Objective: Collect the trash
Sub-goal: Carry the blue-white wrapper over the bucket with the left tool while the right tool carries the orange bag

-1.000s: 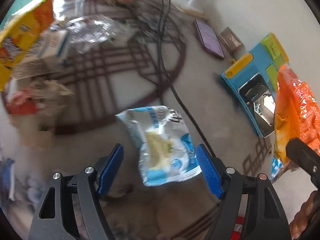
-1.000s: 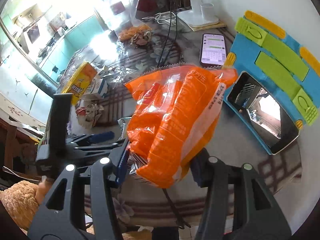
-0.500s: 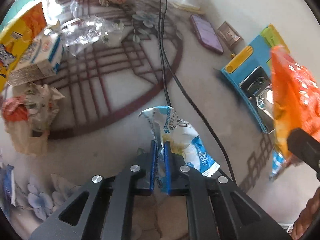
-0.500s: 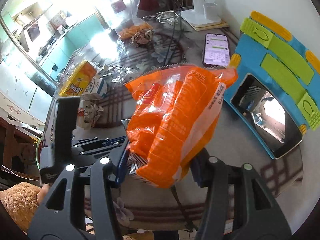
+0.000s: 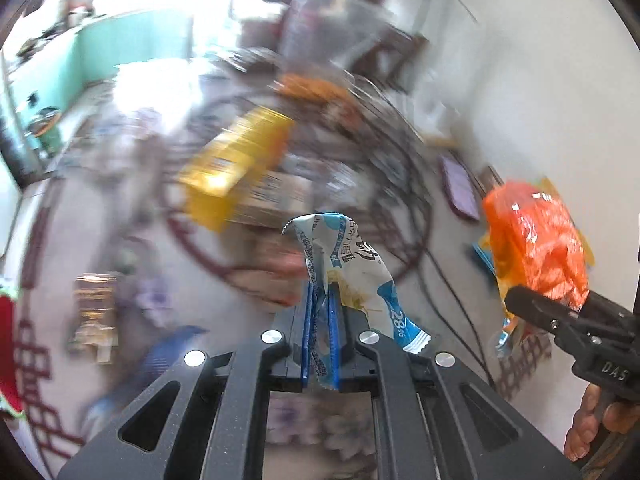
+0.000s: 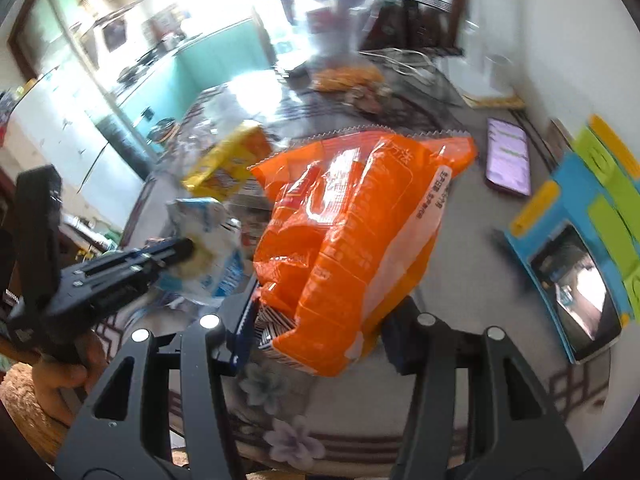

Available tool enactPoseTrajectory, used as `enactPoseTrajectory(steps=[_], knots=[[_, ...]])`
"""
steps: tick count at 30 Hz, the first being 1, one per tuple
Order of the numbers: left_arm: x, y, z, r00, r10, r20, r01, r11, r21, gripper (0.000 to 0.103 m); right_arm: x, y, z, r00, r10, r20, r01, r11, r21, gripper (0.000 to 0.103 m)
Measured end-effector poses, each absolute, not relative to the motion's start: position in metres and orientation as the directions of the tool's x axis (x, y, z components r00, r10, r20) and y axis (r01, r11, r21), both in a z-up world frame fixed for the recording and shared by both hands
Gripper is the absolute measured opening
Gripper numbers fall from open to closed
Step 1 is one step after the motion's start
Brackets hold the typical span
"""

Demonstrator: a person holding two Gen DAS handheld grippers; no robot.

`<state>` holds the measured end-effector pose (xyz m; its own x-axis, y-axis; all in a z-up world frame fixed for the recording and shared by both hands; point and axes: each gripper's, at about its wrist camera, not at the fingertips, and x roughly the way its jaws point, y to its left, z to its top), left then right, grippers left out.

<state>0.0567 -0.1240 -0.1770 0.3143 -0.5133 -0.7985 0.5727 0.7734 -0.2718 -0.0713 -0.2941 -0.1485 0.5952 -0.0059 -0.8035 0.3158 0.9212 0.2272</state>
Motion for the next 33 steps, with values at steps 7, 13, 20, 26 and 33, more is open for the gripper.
enactPoseTrajectory(steps=[7,13,20,26,33], knots=[[0.076,-0.04,-0.156,0.442,-0.45,-0.776,0.449,0.86,-0.243,0.005,-0.034,-0.247,-0.141,0.604,0.045,-0.795,0.203,0.957,0.209,0.05],[0.089,0.015,-0.152,0.492,-0.404,-0.771,0.363,0.9,-0.24,0.005,0.001,-0.202,-0.132,0.614,0.101,-0.783,0.104,0.973,0.208,0.05],[0.103,0.074,-0.152,0.527,-0.358,-0.771,0.278,0.93,-0.242,0.005,0.033,-0.139,-0.124,0.619,0.157,-0.77,-0.011,0.981,0.192,0.05],[0.114,0.124,-0.153,0.549,-0.317,-0.773,0.211,0.948,-0.239,0.005,0.062,-0.087,-0.119,0.612,0.2,-0.766,-0.097,0.979,0.178,0.05],[0.13,0.182,-0.158,0.571,-0.255,-0.781,0.121,0.966,-0.227,0.006,0.089,-0.029,-0.123,0.591,0.243,-0.769,-0.177,0.969,0.17,0.05]])
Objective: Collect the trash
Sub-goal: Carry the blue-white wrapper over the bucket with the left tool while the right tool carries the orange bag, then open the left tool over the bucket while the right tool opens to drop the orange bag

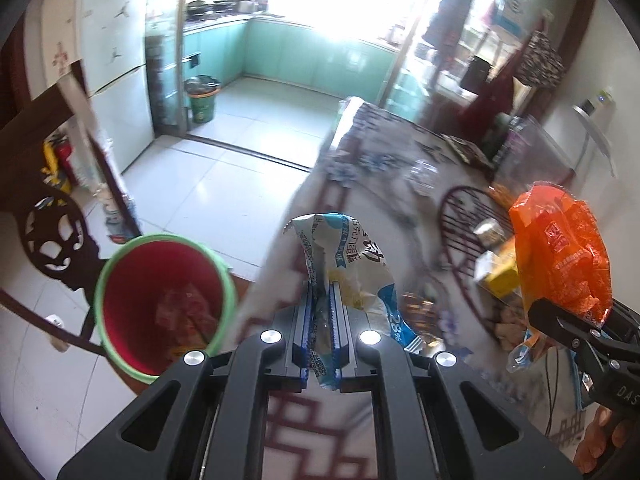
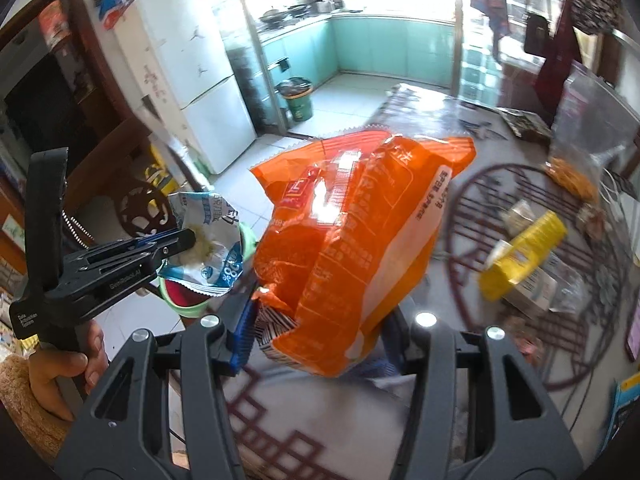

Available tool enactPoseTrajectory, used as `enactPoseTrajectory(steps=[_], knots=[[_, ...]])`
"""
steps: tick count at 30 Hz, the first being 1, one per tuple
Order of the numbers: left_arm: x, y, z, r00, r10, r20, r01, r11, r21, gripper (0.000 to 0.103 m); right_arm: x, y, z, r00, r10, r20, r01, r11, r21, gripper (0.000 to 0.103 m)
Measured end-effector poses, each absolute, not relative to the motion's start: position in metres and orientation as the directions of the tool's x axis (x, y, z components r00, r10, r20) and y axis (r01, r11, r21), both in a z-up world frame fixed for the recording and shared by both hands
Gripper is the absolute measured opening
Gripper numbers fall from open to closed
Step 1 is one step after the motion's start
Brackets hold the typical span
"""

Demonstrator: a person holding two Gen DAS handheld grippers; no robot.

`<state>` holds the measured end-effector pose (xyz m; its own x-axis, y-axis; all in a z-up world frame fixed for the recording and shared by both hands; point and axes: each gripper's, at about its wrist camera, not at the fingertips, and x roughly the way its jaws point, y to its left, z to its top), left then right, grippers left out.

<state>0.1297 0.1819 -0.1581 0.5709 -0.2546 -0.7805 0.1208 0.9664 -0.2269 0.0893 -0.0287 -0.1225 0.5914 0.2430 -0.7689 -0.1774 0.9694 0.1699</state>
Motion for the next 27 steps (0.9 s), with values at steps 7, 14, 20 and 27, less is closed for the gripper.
enactPoseTrajectory(steps=[7,14,20,27], knots=[[0.143,0.24,-0.172,0.572,-0.184,-0.8,0.02,0.977,-0.21,0.006,0.117,0.027,-0.13,0.554,0.282,-0.783,-0.254,0.953,0.163,0.05],[0.156,0.286,-0.189,0.555,-0.125,-0.823,-0.059,0.98,-0.189,0.006,0.141,0.073,-0.143,0.512,0.302,-0.804,-0.311,0.938,0.155,0.05],[0.164,0.313,-0.201,0.533,-0.089,-0.841,-0.103,0.98,-0.169,0.006,0.157,0.1,-0.154,0.474,0.309,-0.824,-0.339,0.928,0.153,0.05],[0.172,0.332,-0.206,0.518,-0.063,-0.853,-0.132,0.979,-0.152,0.006,0.172,0.125,-0.166,0.439,0.317,-0.841,-0.364,0.918,0.156,0.05]])
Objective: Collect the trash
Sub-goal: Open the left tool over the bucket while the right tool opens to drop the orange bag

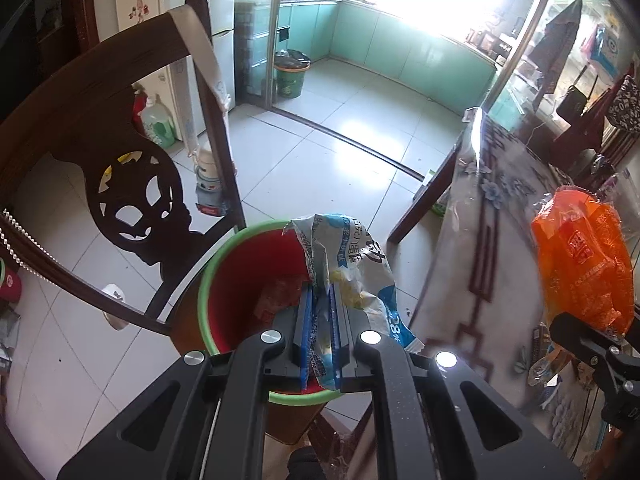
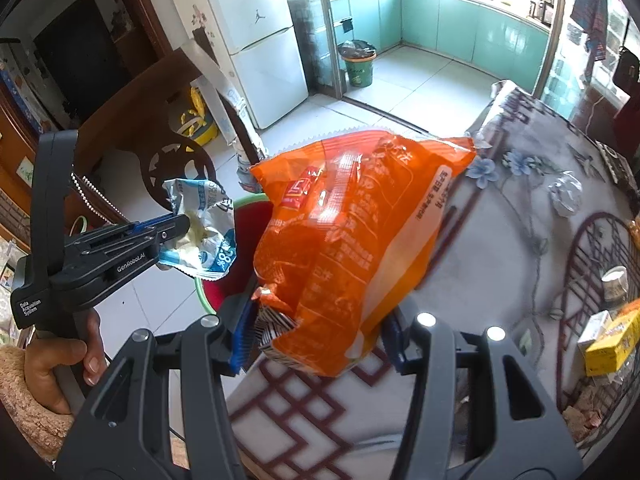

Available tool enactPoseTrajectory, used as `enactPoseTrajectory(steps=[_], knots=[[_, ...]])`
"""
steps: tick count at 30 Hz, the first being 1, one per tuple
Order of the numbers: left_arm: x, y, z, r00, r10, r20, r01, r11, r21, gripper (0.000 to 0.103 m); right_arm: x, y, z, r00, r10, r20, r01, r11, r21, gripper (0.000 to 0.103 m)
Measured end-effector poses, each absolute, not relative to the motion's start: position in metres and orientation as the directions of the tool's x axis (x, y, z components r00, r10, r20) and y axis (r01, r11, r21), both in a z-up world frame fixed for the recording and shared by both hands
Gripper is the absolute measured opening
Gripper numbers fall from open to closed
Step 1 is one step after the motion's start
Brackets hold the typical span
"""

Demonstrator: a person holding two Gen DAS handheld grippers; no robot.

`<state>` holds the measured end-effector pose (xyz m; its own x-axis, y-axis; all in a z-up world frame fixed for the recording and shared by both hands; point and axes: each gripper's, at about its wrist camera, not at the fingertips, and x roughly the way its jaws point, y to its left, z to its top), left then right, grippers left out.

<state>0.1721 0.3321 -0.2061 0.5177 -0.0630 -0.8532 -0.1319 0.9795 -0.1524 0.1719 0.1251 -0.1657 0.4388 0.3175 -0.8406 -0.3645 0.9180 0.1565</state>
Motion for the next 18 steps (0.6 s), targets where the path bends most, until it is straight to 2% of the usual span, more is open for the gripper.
enactPoseTrajectory(steps=[18], knots=[[0.193,0.36,-0.238,0.443,-0.064,-0.894,-0.176,0.972,-0.157,0.007,0.196,0.175,-0.206,0.321,0.314,-0.894,-0.426,0.89,0.159,0.05]])
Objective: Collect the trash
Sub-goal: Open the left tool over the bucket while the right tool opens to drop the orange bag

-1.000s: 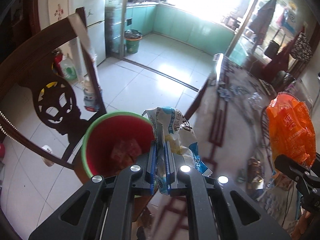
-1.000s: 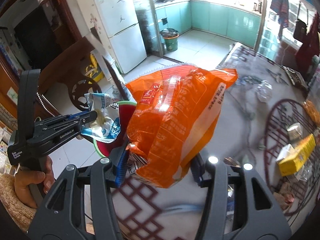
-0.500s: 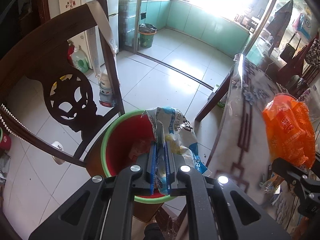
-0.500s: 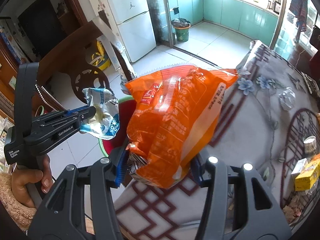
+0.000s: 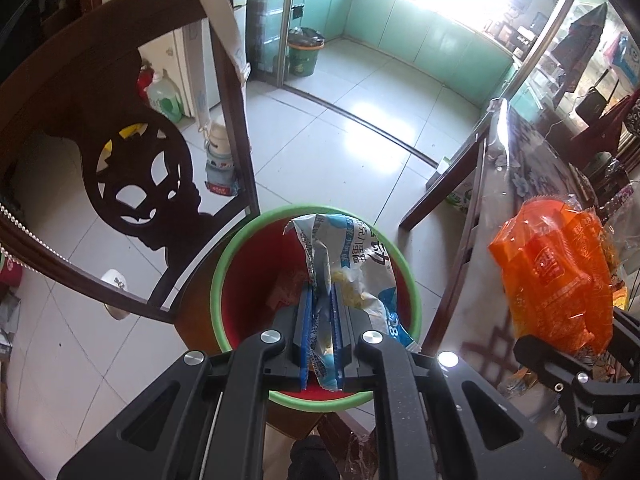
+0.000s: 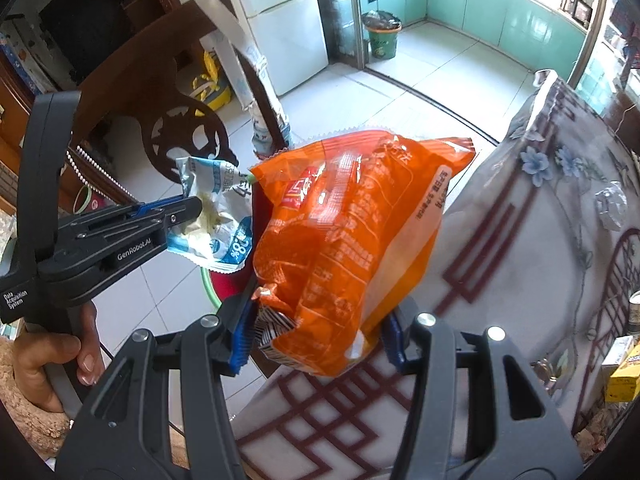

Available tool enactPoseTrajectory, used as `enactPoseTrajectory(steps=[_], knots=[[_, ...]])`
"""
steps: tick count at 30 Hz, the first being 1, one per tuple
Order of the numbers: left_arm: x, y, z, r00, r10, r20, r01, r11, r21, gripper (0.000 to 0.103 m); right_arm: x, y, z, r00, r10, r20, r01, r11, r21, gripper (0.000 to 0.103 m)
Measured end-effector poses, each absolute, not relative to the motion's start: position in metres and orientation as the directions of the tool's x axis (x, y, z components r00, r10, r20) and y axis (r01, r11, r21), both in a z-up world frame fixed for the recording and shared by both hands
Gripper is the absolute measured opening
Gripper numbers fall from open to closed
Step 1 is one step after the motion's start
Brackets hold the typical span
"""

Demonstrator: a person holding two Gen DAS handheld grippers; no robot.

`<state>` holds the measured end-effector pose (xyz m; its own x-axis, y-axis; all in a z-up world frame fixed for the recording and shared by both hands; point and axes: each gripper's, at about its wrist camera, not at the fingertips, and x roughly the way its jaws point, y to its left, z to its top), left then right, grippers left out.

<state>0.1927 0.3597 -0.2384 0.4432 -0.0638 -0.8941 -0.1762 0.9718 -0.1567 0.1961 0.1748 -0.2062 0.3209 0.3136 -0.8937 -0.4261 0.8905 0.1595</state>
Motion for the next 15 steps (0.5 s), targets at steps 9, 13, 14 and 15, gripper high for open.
enactPoseTrajectory(steps=[9,13,14,15], knots=[[0.199,0.367,-0.247,0.429,-0.065,-0.901,-0.186,0.97,-0.159,0.007,0.198,0.188,-0.211,0.307,0.299,-0.903,-0.448,0.883,0.14,0.05],[0.201,0.366,-0.247,0.428,-0.065,-0.901,-0.18,0.971,-0.156,0.007,0.2,0.189,-0.211,0.306,0.299,-0.904,-0.448,0.883,0.141,0.05],[0.201,0.365,-0.247,0.427,-0.065,-0.902,-0.18,0.971,-0.155,0.007,0.2,0.189,-0.211,0.306,0.299,-0.904,-0.447,0.883,0.141,0.05],[0.201,0.365,-0.247,0.427,-0.064,-0.902,-0.182,0.971,-0.155,0.007,0.199,0.189,-0.211,0.306,0.299,-0.904,-0.447,0.883,0.141,0.05]])
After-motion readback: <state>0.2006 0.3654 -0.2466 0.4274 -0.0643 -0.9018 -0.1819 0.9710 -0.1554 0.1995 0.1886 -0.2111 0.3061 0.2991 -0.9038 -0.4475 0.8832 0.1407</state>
